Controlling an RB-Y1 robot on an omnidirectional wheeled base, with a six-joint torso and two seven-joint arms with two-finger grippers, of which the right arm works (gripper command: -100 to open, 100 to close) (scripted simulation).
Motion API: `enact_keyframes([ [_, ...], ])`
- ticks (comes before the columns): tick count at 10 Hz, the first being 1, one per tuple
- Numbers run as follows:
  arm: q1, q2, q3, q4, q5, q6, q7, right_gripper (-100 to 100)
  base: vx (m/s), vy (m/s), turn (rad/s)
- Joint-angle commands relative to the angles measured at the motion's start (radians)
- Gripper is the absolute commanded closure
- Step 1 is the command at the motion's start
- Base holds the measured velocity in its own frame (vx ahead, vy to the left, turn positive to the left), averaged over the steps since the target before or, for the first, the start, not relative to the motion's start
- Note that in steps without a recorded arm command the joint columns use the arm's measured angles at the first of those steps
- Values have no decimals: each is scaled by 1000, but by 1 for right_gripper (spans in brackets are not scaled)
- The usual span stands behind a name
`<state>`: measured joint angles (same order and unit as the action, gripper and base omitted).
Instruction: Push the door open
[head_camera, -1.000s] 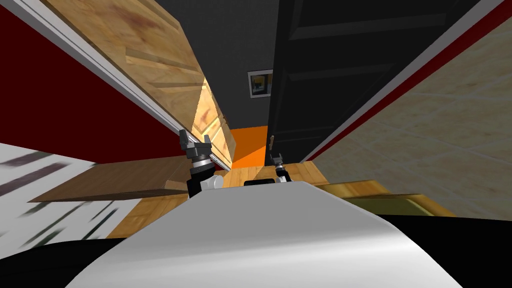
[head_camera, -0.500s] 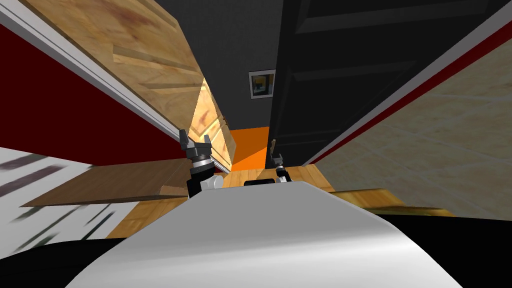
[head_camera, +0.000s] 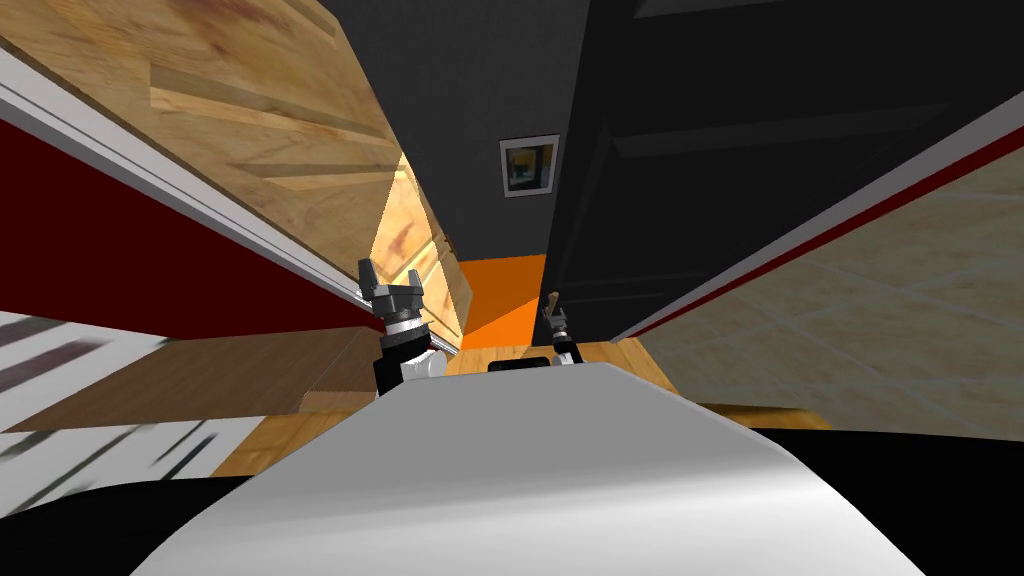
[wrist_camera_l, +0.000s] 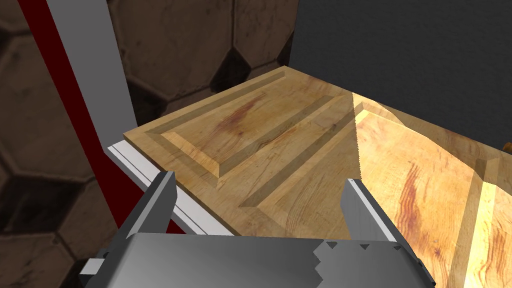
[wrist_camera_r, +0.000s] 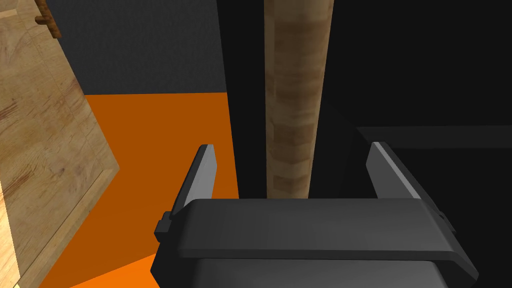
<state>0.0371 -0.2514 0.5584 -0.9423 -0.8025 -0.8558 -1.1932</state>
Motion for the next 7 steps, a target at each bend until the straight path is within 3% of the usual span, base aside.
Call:
enact_keyframes([
  [1, -1, 1, -2, 5, 0, -3, -2, -100, 178, 6, 21],
  [2, 0, 1, -1, 3, 0, -2, -1, -100, 75, 5, 4],
  [3, 0, 1, -1, 3, 0, -2, -1, 100, -8, -2, -3],
  [7, 0, 1, -1, 3, 0, -2, -1, 100, -9, -2, 4],
])
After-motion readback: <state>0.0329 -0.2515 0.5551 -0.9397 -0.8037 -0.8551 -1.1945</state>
